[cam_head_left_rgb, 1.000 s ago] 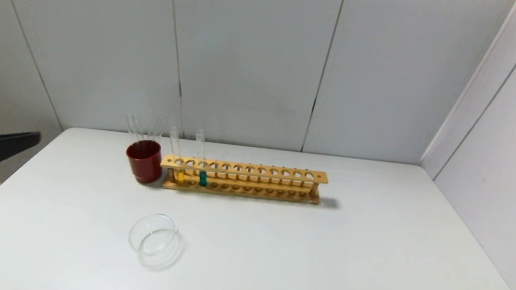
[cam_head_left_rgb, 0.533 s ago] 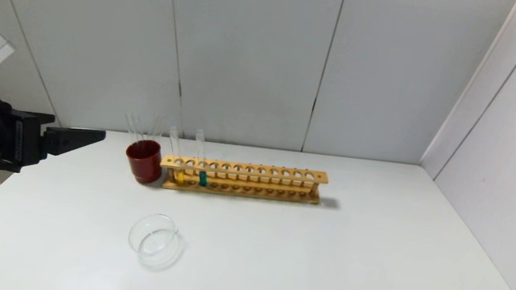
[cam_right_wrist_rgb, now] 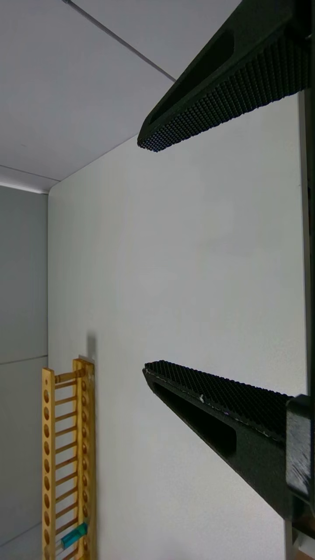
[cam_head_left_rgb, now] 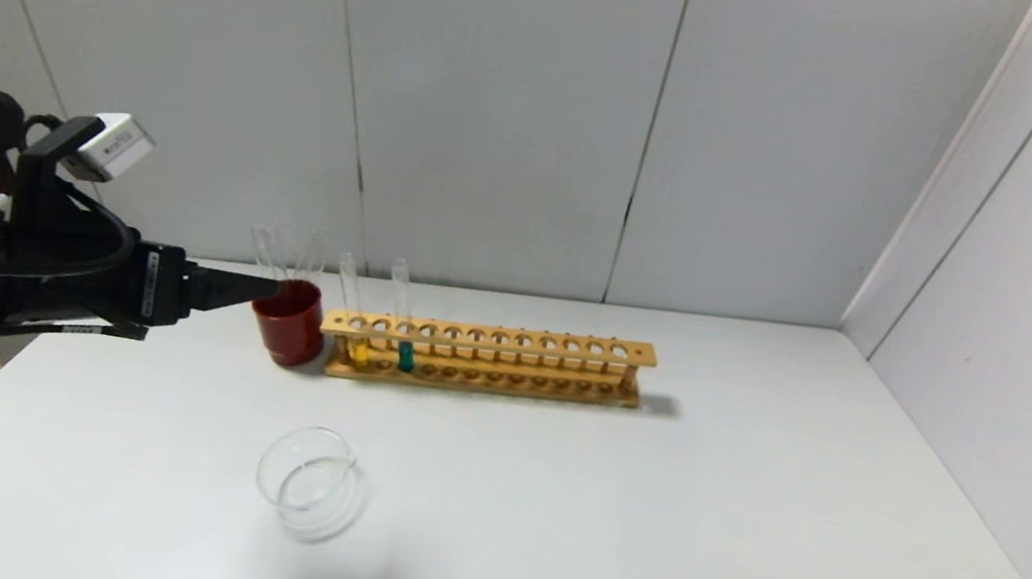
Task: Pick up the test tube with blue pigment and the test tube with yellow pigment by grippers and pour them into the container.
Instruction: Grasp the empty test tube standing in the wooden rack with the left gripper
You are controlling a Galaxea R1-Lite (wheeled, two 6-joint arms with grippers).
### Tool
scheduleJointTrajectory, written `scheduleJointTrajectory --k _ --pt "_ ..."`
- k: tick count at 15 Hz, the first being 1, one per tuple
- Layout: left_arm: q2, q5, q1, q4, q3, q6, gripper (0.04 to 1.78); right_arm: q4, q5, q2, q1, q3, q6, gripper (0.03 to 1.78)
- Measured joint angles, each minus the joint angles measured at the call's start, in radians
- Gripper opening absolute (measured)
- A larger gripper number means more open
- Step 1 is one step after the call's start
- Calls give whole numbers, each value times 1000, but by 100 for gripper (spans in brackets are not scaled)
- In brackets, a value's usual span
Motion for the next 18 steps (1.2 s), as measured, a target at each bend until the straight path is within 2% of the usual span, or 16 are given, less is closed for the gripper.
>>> scheduleJointTrajectory --k 4,18 --pt "128 10 -43 -71 -33 1 175 0 0 0 0 0 0 175" --pt "462 78 -105 -75 -278 26 175 0 0 0 0 0 0 175"
